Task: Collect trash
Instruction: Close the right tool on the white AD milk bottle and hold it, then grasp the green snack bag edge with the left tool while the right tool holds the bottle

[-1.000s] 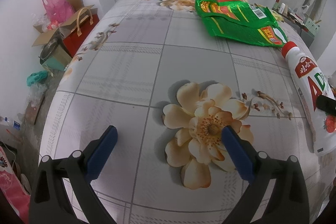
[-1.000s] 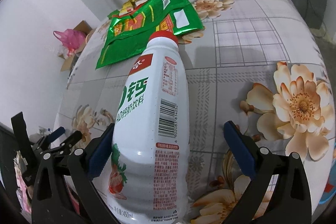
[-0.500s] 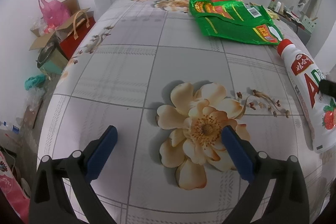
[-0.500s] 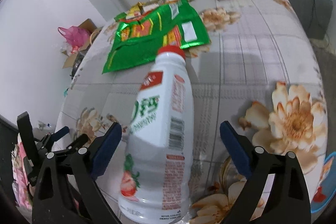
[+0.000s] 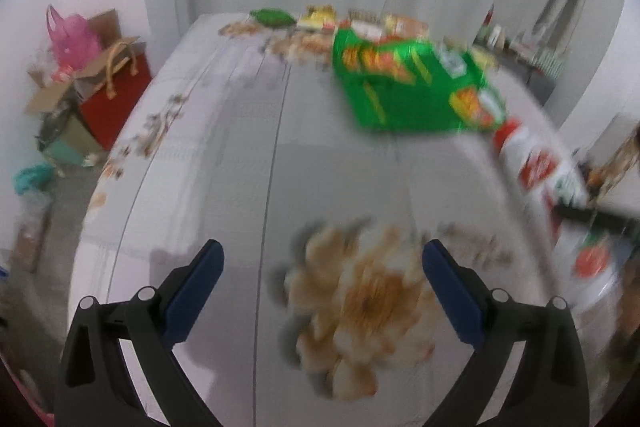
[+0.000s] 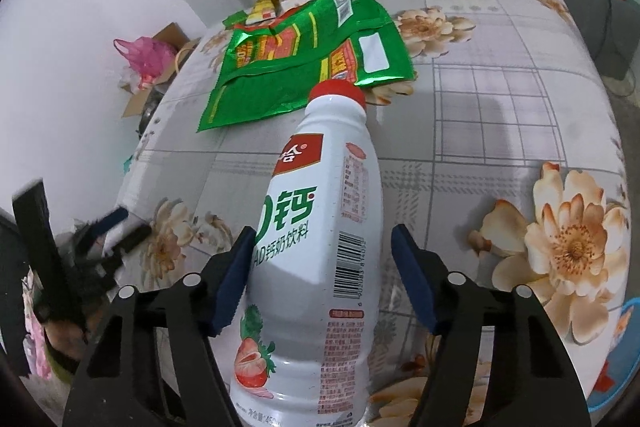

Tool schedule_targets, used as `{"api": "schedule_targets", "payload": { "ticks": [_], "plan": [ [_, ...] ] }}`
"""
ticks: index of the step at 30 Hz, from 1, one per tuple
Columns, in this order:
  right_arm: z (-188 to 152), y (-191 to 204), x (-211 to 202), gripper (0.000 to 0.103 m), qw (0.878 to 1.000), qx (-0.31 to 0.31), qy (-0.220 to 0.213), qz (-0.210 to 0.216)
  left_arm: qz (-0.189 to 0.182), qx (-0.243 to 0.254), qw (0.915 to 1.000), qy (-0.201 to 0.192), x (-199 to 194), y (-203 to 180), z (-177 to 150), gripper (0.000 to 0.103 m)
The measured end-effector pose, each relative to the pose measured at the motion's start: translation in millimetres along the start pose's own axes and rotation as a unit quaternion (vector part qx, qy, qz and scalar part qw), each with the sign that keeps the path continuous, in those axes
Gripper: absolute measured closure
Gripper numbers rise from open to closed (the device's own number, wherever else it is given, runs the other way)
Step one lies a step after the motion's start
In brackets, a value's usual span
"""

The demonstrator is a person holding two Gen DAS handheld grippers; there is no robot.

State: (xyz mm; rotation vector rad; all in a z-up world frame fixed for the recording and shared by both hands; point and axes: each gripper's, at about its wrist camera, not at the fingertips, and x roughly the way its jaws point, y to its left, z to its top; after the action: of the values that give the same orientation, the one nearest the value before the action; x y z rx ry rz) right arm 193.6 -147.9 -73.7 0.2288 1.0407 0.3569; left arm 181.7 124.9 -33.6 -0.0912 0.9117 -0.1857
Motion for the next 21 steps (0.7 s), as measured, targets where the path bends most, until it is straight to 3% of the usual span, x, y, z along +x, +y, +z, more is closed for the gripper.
{"api": "schedule_targets", "payload": {
  "ticks": [6, 11, 15, 17, 21],
  "plan": [
    [0, -2, -1, 0.044, 1.000, 0.000, -0.003, 0.013, -0.092, -0.068, 0.9934, -0.006, 20, 15, 62, 0.008],
    [-3, -7, -5, 0.044, 1.000, 0.002, -0.007, 0.022, -0.099, -0.070, 0.9927, 0.002, 55, 10, 115, 0.021],
    [-5, -12, -7, 0.044, 0.999, 0.009, -0.010, 0.031, -0.112, -0.102, 0.9884, -0.004, 96, 13, 158, 0.034],
    [-6, -14, -8, 0.044, 0.999, 0.014, -0.011, 0.036, -0.118, -0.116, 0.9860, -0.019, 108, 16, 171, 0.035],
    [-7, -17, -8, 0.044, 0.999, 0.016, -0.012, 0.040, -0.125, -0.121, 0.9845, 0.019, 145, 11, 191, 0.035]
  ]
}}
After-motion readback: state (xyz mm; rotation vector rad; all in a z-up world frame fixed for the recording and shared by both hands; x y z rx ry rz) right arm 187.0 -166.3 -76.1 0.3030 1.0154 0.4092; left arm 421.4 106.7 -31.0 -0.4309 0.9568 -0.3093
